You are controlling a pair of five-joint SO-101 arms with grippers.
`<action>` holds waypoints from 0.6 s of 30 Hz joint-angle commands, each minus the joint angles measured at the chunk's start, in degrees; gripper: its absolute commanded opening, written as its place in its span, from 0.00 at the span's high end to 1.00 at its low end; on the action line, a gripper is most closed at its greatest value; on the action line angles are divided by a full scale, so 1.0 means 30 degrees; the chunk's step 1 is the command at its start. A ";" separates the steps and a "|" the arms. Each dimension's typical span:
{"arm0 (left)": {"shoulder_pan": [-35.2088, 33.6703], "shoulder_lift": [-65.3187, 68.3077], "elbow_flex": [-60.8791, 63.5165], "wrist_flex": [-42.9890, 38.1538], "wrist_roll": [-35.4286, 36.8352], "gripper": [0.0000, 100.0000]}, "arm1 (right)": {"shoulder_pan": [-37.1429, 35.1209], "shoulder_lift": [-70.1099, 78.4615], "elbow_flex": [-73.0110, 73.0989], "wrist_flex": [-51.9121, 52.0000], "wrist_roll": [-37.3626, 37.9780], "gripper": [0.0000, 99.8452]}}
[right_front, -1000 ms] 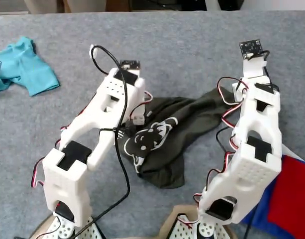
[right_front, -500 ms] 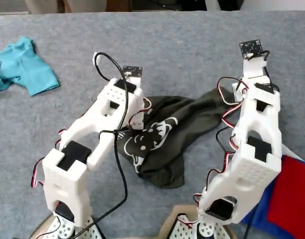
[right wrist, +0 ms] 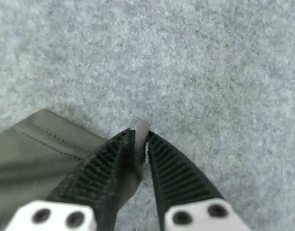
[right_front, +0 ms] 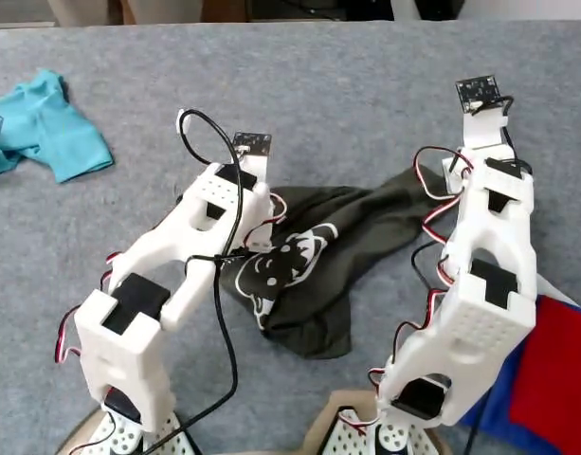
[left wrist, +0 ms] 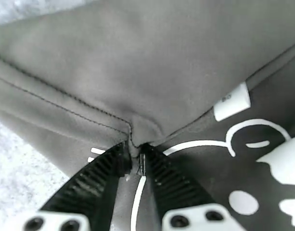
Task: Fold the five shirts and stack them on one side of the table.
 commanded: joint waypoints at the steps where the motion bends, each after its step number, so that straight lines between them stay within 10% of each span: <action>1: -0.0117 -0.0542 -0.1231 0.0322 -0.0147 0.98 | -0.0103 -0.0103 -0.1040 -0.0293 0.0000 1.00; 18: -0.5656 -0.2066 -2.2916 1.0198 0.0440 0.98 | -0.4205 -0.8190 -0.7839 0.8264 -0.0147 1.00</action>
